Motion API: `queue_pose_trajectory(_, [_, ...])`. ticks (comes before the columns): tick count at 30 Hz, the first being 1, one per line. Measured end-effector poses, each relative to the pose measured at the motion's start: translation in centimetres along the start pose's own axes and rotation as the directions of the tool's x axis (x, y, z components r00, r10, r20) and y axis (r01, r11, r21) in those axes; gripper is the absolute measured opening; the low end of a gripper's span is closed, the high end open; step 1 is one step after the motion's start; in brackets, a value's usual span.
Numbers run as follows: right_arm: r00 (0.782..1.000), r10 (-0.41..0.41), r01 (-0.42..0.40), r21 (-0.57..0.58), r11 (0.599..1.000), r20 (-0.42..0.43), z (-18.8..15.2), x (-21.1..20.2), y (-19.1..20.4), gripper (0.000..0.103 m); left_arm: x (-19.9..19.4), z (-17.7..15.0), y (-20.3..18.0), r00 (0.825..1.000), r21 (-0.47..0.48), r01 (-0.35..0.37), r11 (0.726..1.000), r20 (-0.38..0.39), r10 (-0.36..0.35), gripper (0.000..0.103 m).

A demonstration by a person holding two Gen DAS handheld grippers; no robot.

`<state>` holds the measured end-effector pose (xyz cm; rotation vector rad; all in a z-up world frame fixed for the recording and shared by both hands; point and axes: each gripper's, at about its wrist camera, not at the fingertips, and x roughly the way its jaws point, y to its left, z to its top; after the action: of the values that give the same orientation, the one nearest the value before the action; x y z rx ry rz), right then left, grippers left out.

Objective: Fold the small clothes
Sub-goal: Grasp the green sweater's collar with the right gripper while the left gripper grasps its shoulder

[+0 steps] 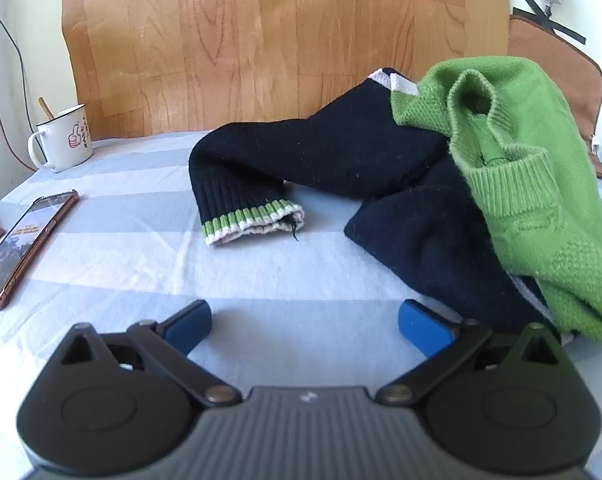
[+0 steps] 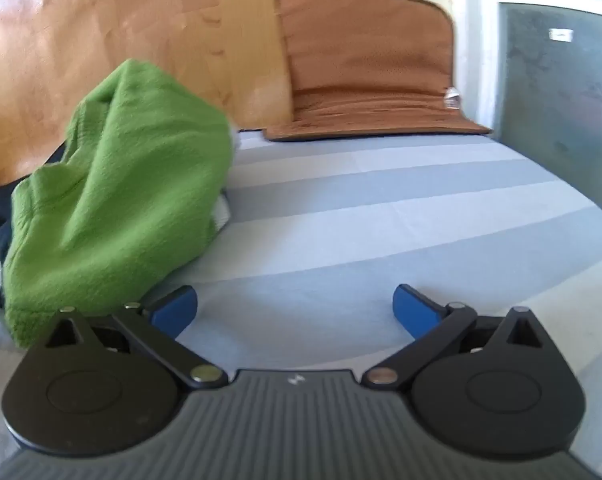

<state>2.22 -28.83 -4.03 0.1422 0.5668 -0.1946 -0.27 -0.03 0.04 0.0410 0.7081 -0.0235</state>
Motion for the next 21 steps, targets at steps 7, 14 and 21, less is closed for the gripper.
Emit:
queue_pose_trajectory(7, [0.951,0.222,-0.218,-0.046,0.975,0.216,2.7,-5.3,-1.0,0.103,-0.8,-0.7,0.5,0.999,0.000,0.036,0.999,0.014,-0.036,0.103])
queue_pose_trajectory(14, [0.914,0.398,-0.332,-0.410,0.849,0.084,2.7,-4.2,7.4,0.103,-0.5,0.1,1.4,0.999,-0.036,0.043,0.998,0.007,-0.043,0.103])
queue_pose_trajectory(21, [0.930,0.359,-0.307,-0.378,0.873,0.074,4.1,-1.7,6.7,0.011,-1.1,-0.3,3.2,0.996,-0.126,0.074,0.989,0.053,-0.068,0.097])
